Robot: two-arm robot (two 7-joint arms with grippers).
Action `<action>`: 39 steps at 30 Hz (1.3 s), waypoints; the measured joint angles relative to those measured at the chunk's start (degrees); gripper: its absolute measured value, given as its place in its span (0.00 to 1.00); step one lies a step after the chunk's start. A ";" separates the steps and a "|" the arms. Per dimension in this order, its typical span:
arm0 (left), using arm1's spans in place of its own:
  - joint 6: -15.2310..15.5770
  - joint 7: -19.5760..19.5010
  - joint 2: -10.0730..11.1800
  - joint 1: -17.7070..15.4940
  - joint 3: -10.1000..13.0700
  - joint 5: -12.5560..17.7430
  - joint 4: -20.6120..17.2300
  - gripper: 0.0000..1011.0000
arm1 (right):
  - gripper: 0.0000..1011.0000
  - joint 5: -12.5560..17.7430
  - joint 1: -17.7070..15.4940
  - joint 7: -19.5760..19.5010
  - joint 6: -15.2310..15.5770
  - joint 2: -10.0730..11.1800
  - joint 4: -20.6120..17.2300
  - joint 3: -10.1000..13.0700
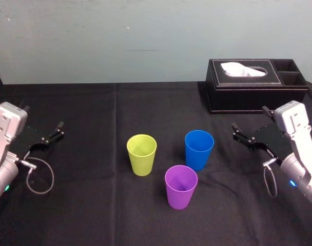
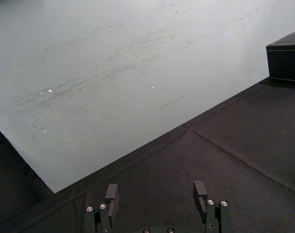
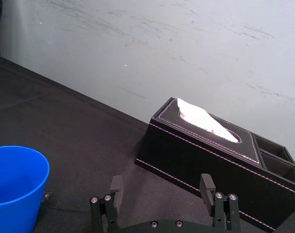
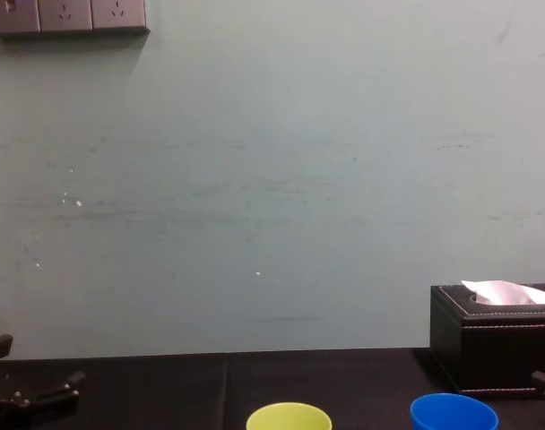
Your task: Stack the three plastic cups sequentially using one hand.
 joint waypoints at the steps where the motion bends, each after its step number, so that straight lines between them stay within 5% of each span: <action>1: 0.00 0.00 0.00 0.00 0.00 0.00 0.00 1.00 | 0.99 0.00 0.00 0.00 0.00 0.00 0.00 0.00; 39: 0.00 0.00 0.00 0.00 0.00 0.00 0.00 1.00 | 0.99 0.00 0.00 0.00 0.00 0.00 0.00 0.00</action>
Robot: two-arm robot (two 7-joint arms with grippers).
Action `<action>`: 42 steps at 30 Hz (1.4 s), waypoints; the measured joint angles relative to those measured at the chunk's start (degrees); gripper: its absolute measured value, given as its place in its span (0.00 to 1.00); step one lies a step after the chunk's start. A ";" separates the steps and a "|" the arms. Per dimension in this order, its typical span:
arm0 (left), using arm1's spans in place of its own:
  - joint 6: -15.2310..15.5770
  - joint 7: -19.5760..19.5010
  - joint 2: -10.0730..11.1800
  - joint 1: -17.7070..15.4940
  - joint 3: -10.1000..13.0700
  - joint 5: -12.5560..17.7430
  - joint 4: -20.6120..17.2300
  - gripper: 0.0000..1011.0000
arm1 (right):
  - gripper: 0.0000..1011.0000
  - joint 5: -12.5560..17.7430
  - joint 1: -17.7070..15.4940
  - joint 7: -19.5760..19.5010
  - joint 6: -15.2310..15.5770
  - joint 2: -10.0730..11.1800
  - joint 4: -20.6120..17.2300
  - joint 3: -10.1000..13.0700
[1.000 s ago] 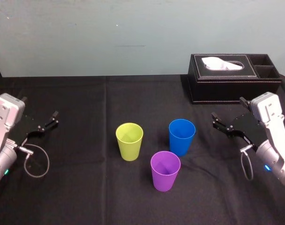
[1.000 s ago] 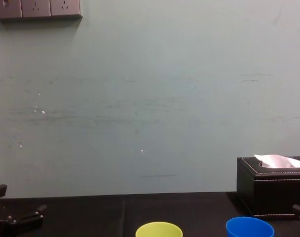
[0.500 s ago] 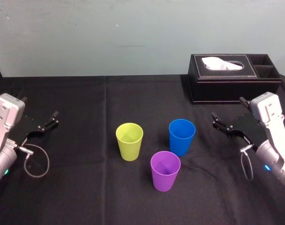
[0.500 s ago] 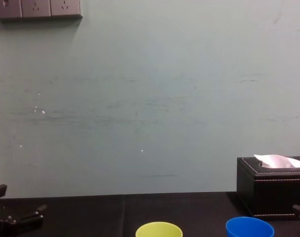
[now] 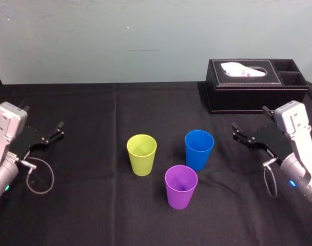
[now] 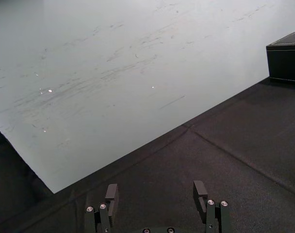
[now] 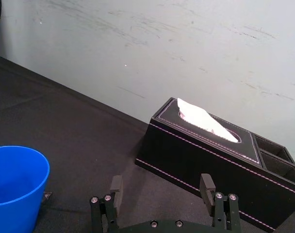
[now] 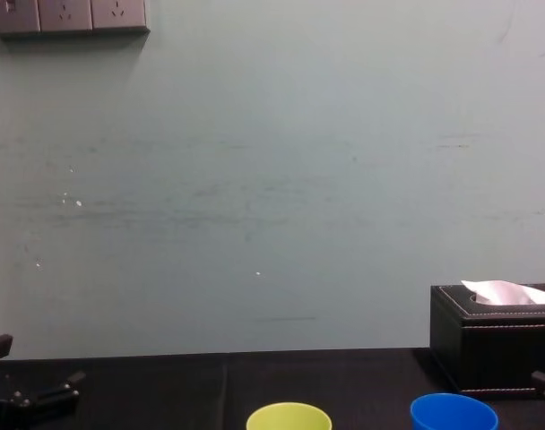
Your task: Stack the three plastic cups sequentially using one hand.
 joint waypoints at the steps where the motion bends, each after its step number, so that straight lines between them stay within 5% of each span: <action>1: 0.00 0.00 0.00 0.00 0.00 0.00 0.00 1.00 | 0.99 0.00 0.00 0.00 0.00 0.00 -0.01 0.00; 19: 0.00 0.00 0.00 0.00 0.00 0.00 0.00 1.00 | 0.99 -1.05 -0.19 1.63 1.74 0.33 -1.98 0.84; 28: 0.00 0.00 0.00 0.00 0.00 0.00 0.00 1.00 | 0.99 -1.50 -1.37 5.27 6.69 3.23 -6.79 2.05; 42: 0.00 0.00 0.00 0.00 0.00 0.00 0.00 1.00 | 0.99 3.10 -7.20 10.79 9.55 9.86 -16.75 9.39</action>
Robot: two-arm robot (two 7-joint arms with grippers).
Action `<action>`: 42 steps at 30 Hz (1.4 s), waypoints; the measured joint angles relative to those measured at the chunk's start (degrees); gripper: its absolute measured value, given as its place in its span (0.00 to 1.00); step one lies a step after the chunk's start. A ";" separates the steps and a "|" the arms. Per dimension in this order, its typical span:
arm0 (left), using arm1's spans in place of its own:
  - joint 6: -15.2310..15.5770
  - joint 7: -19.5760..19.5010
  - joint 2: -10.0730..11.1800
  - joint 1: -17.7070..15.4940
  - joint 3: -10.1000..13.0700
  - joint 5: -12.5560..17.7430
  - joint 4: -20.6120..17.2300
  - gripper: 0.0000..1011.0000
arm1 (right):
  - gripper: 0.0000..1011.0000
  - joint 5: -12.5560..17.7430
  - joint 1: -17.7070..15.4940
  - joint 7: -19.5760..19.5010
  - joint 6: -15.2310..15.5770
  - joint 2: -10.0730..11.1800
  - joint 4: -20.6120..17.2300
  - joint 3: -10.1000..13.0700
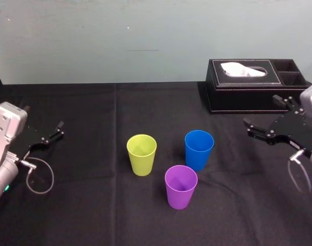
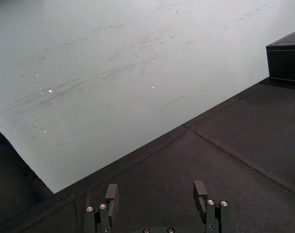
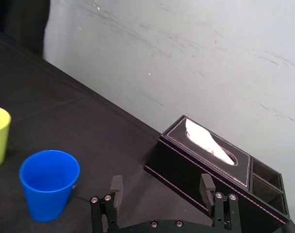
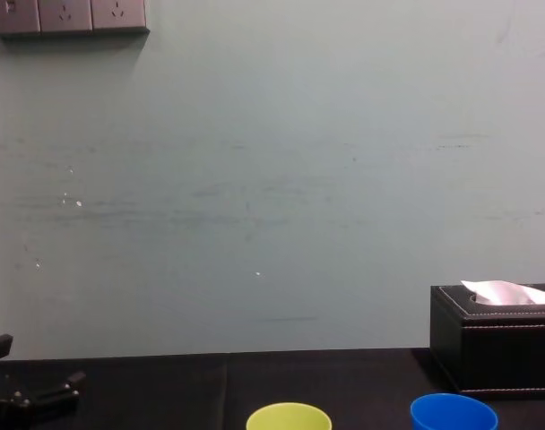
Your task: Stack the three plastic cups sequentially using one hand.
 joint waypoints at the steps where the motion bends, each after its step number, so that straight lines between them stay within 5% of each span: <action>1: 0.00 0.00 0.00 0.00 0.00 0.00 0.00 1.00 | 0.99 0.49 -0.47 0.46 0.17 0.38 -0.53 0.51; 12: 0.00 0.00 0.00 0.00 0.00 0.00 0.00 1.00 | 0.99 7.07 -6.52 9.56 1.87 5.76 -6.55 5.92; 22: 0.00 0.00 0.00 0.00 0.00 0.00 0.00 1.00 | 0.99 11.05 -10.27 18.47 2.27 9.39 -7.83 8.59; 31: 0.00 0.00 0.00 0.00 0.00 0.00 0.00 1.00 | 0.99 12.38 -12.28 24.59 3.06 11.60 -8.44 8.74; 42: 0.00 0.00 0.00 0.00 0.00 0.00 0.00 1.00 | 0.99 13.49 -13.19 27.69 4.24 12.28 -8.97 5.45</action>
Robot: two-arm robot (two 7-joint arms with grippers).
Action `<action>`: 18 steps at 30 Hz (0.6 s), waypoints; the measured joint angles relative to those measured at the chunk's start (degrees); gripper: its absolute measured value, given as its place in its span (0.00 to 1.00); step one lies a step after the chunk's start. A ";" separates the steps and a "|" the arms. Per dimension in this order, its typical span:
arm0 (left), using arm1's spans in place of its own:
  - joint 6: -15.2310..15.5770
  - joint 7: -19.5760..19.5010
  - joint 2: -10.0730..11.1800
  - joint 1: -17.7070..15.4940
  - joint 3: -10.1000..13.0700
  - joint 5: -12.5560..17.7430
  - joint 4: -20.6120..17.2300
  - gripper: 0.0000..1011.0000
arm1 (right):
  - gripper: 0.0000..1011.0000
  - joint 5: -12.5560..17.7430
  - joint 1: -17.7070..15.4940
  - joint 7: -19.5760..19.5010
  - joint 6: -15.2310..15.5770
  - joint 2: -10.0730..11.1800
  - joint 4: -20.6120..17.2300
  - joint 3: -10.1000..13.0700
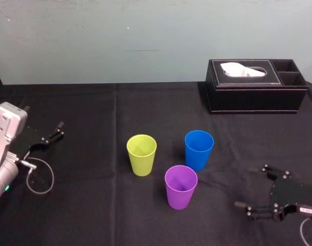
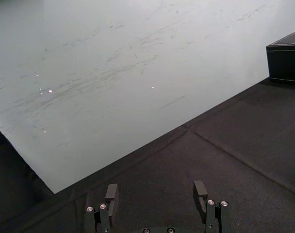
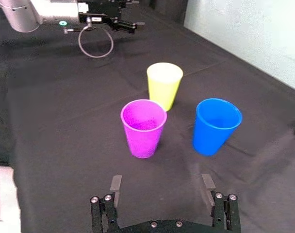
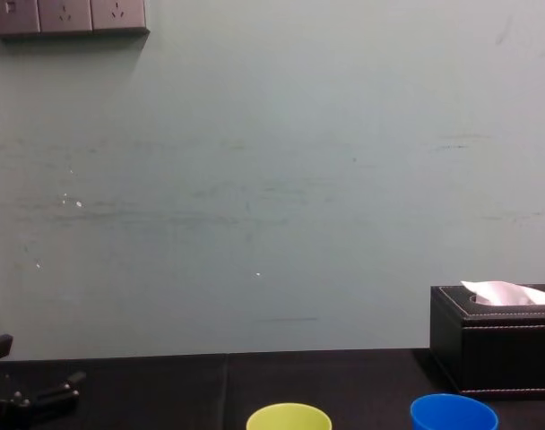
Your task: Stack the three plastic cups sequentially using one hand.
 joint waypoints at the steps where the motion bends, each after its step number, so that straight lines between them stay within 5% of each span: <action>1: 0.00 0.00 0.00 0.00 0.00 0.00 0.00 1.00 | 0.99 0.06 0.03 0.00 0.10 -0.14 0.04 -0.29; 18: 0.00 0.00 0.00 0.00 0.00 0.00 0.00 1.00 | 0.99 -0.34 2.55 -0.72 0.90 -3.47 1.84 -6.08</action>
